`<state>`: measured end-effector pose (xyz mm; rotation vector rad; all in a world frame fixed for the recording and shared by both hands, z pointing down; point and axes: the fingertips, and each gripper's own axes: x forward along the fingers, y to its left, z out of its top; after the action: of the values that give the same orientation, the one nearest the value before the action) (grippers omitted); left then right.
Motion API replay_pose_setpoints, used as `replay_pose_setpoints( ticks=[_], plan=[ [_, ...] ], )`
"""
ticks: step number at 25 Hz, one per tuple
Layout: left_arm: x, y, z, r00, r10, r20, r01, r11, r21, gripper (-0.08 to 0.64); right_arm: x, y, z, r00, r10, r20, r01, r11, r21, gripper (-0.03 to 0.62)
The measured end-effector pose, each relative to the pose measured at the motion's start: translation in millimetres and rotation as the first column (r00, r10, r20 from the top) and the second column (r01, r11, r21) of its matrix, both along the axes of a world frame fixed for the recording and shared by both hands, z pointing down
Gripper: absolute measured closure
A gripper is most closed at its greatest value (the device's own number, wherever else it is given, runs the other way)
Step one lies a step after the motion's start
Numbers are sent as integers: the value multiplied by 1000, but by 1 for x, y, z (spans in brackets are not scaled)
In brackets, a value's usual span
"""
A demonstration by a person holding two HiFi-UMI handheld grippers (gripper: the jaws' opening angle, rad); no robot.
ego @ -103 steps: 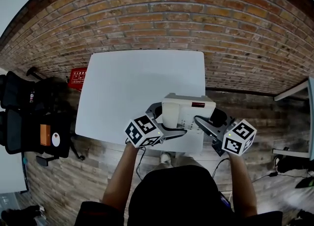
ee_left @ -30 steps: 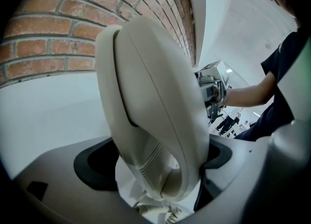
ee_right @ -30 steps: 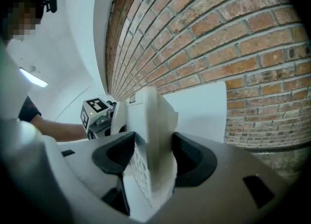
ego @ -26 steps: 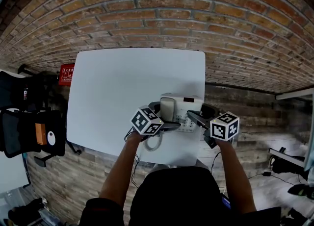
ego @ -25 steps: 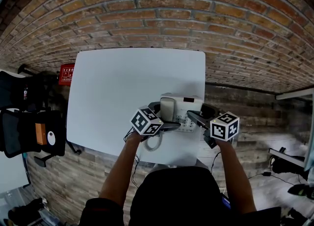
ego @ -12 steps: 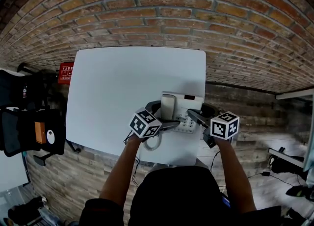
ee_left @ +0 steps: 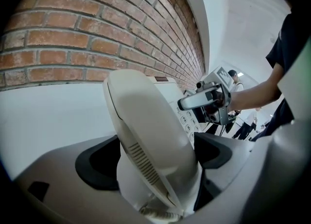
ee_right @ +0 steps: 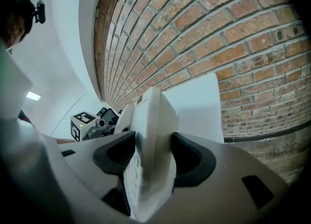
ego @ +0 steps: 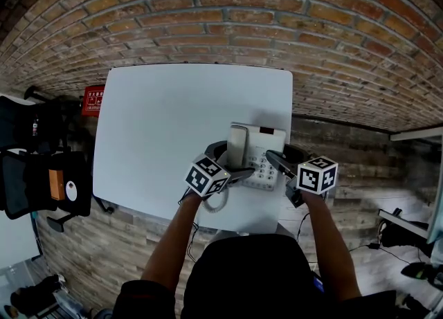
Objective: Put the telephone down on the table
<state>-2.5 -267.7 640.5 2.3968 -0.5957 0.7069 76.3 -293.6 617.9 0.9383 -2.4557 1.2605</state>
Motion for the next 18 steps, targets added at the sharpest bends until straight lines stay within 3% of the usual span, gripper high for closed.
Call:
replay_pose_setpoints(
  ticks=[11, 18],
  plan=[
    [-5, -2, 6, 999, -42, -12, 41, 998, -41, 72, -2, -3, 8, 1000, 10, 7, -10, 1000, -25, 348],
    [-10, -9, 1, 998, -69, 9, 69, 997, 16, 72, 0, -5, 10, 999, 30, 12, -29, 999, -41, 348]
  ],
)
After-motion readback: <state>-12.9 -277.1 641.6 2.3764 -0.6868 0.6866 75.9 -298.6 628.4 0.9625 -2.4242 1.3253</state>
